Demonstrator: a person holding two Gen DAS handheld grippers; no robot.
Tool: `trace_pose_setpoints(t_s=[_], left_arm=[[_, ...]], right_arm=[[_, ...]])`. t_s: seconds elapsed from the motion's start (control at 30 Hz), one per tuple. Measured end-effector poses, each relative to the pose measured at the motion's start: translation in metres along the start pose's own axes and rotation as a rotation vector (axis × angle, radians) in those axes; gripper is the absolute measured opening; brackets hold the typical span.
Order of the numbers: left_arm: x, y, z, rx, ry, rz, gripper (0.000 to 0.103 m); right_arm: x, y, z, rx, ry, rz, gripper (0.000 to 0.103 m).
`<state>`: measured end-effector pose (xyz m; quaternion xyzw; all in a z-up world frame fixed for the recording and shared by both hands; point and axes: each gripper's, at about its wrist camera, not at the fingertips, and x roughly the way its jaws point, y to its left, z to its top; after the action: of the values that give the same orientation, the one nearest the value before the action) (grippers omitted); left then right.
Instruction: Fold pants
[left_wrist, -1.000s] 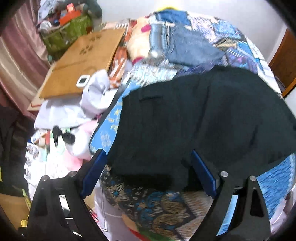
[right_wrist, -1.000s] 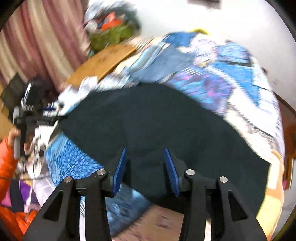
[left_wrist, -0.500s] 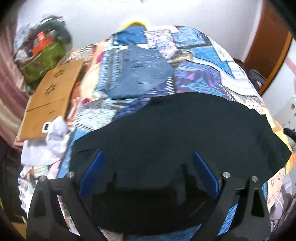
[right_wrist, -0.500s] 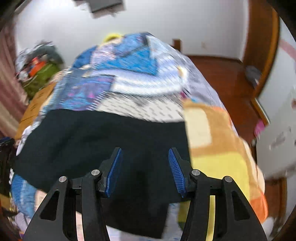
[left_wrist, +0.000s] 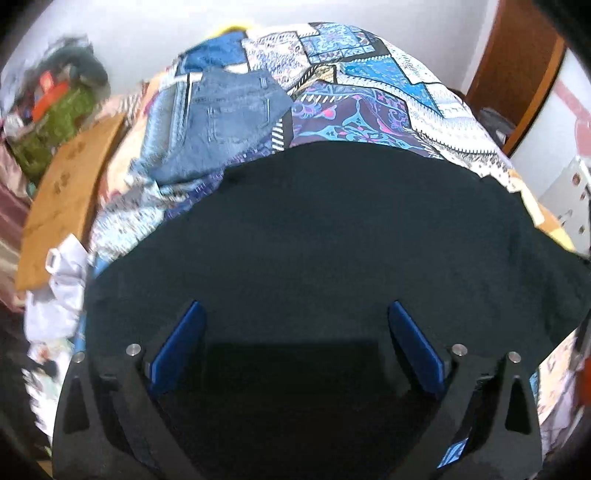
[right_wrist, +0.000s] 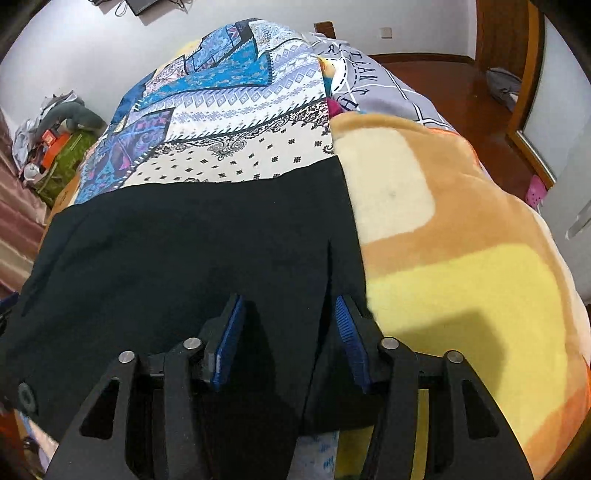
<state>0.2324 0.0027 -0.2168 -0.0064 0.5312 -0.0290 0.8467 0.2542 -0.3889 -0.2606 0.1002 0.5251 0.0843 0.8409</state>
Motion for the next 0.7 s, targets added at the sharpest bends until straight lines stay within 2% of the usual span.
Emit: trace_pose_setpoints(t_s=[0.03, 0.07, 0.1, 0.2, 0.3, 0.5, 0.6, 0.7], left_arm=[[0.002, 0.003, 0.000, -0.023, 0.006, -0.017, 0.102], [0.004, 0.004, 0.000, -0.042, 0.007, -0.030, 0.102], [0.004, 0.004, -0.001, -0.047, 0.003, -0.034, 0.102], [0.002, 0.000, -0.002, -0.032, -0.016, -0.018, 0.102], [0.001, -0.001, -0.002, -0.021, -0.020, -0.011, 0.102], [0.001, 0.001, -0.003, -0.034, -0.020, -0.024, 0.102], [0.001, 0.000, -0.003, -0.034, -0.023, -0.019, 0.102], [0.001, 0.000, -0.003, -0.033, -0.024, -0.016, 0.102]], right_arm=[[0.002, 0.001, 0.000, -0.015, -0.005, -0.013, 0.024], [0.005, 0.002, 0.000, -0.030, -0.007, -0.017, 0.009], [0.010, 0.004, -0.003, -0.041, 0.003, -0.011, 0.005], [0.011, 0.016, -0.005, -0.125, -0.016, -0.065, 0.005], [0.001, 0.017, -0.001, -0.147, -0.056, -0.086, 0.004], [-0.045, 0.011, 0.030, -0.144, -0.202, -0.119, 0.004], [-0.059, 0.008, 0.047, -0.158, -0.248, -0.149, 0.004], [-0.049, 0.006, 0.060, -0.164, -0.214, -0.155, 0.004]])
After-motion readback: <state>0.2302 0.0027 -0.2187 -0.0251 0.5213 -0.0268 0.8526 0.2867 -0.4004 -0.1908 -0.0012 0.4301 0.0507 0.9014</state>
